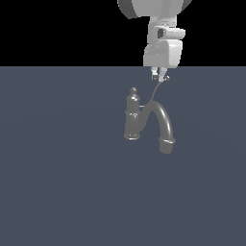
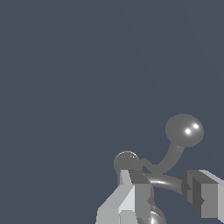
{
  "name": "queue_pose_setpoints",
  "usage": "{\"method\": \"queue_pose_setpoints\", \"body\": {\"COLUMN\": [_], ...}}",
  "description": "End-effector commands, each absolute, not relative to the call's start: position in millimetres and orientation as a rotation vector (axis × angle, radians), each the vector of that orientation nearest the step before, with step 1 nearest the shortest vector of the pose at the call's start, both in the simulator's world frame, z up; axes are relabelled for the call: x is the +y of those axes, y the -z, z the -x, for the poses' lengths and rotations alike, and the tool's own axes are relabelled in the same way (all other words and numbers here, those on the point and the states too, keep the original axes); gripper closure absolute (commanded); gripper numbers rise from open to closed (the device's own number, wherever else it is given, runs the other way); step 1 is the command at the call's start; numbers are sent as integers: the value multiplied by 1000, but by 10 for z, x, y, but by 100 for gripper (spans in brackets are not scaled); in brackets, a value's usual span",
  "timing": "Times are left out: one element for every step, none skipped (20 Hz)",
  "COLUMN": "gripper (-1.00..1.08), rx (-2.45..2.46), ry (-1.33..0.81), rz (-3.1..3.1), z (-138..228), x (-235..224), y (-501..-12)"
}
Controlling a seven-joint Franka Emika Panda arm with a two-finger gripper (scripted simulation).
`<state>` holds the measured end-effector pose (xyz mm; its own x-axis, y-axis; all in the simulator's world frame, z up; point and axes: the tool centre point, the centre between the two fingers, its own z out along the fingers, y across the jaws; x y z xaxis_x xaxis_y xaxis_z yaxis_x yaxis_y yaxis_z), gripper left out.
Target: Turn on the faucet by rotating a designated handle.
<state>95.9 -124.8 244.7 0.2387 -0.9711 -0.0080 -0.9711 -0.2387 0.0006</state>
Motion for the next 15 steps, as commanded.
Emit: {"method": "queue_pose_setpoints", "body": {"gripper": [108,108,108,108,108,108,108,108,108,108,108,108,108,108,108], "rx": [1952,1953,1955,1956,1958,1960,1961,1963,1964,1966,1967,1968,1970,1971,1971], "ry": [-2,-2,-2,-2,-2,-1,-1,-1,-1,-1,-1,0,0,0,0], "rz": [2458,2457,2456,2455,2454,2453,2452,2451,2450,2449,2449,2448,2447,2446,2446], "z": [-1030,-1054,-1078,-1101,-1125,-1148,-1171,-1194,-1216,-1239,-1261,-1283,-1304,-1326,-1326], "x": [-1331,-1332,-1334,-1335,-1337,-1339,-1340,-1342,-1343,-1345,-1347,-1348,-1350,-1352,-1352], "y": [-2423,-2422,-2421,-2420,-2419,-2419,-2418,-2417,-2417,-2416,-2415,-2414,-2414,-2413,-2413]}}
